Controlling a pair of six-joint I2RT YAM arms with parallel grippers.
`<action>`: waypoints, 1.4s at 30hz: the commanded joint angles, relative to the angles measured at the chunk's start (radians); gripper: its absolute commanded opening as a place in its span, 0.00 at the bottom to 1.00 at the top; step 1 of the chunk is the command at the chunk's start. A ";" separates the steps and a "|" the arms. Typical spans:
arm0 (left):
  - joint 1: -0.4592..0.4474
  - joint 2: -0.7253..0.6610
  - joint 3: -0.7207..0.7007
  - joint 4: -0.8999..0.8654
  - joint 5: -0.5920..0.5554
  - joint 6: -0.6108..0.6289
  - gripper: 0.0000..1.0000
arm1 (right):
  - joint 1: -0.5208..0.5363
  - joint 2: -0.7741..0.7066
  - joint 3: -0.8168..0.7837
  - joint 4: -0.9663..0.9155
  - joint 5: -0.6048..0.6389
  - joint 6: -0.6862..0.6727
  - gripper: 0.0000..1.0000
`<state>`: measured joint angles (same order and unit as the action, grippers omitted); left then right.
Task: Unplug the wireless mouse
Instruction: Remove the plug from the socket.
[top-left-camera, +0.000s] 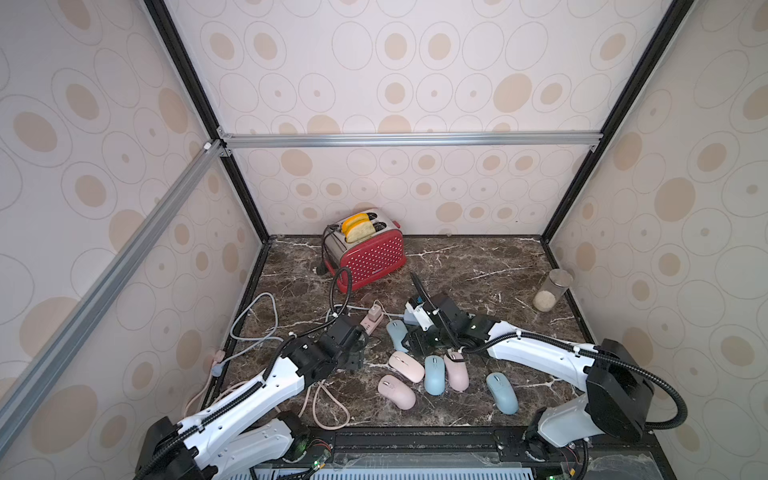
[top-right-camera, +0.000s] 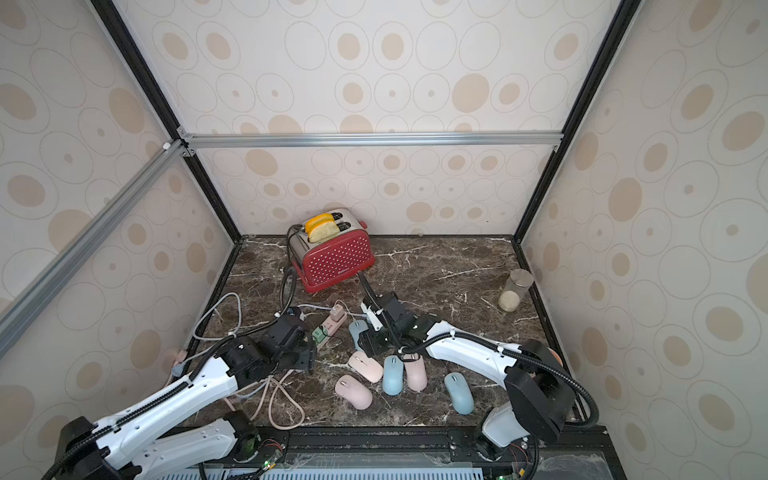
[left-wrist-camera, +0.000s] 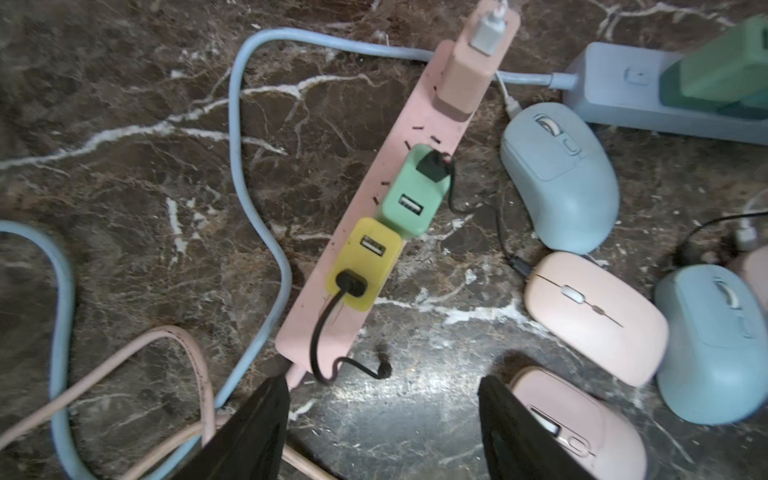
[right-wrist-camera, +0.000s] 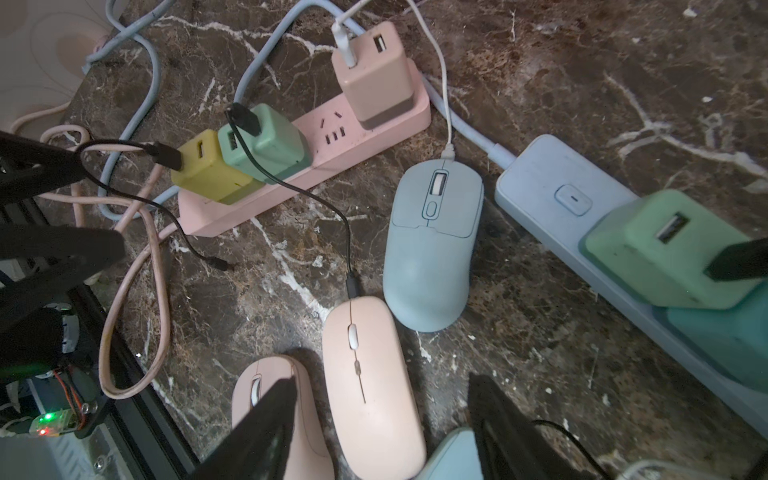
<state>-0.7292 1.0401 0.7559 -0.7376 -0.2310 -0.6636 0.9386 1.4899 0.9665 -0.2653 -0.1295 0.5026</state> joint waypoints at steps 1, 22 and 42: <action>-0.003 0.092 0.074 -0.013 -0.083 0.091 0.73 | -0.006 0.025 0.018 0.007 -0.044 0.020 0.69; 0.065 0.315 0.098 0.136 -0.037 0.159 0.61 | -0.010 0.026 0.020 -0.009 -0.048 0.022 0.69; 0.090 0.321 0.031 0.127 -0.074 0.112 0.41 | -0.021 0.025 0.021 -0.024 -0.064 0.012 0.70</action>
<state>-0.6468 1.3788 0.8005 -0.5804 -0.2634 -0.5278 0.9237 1.5101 0.9665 -0.2768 -0.1852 0.5179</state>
